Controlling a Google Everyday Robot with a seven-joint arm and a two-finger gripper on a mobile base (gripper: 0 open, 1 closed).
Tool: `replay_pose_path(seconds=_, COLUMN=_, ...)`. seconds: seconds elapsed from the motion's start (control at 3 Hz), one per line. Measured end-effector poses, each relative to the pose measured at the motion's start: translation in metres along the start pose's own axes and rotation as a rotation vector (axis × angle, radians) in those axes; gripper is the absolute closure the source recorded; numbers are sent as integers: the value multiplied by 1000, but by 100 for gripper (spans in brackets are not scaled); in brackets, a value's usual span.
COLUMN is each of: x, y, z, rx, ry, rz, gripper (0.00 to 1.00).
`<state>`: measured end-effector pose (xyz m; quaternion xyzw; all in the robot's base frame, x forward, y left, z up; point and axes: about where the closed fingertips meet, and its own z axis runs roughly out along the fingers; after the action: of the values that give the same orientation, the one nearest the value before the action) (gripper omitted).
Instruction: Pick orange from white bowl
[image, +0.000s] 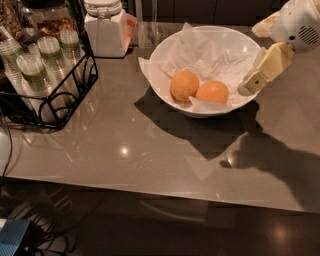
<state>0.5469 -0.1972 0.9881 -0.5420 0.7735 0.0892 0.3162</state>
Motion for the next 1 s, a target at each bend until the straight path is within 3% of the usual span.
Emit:
replay_pose_path(seconds=0.33, x=-8, y=-17, z=33, rx=-57, ry=-56, rz=20, gripper=0)
replay_pose_path(seconds=0.67, x=-7, y=-19, z=37, rx=-61, ry=-59, rz=23, gripper=7)
replay_pose_path(seconds=1.0, x=-7, y=-19, z=38, rx=-63, ry=-60, rz=24, gripper=5)
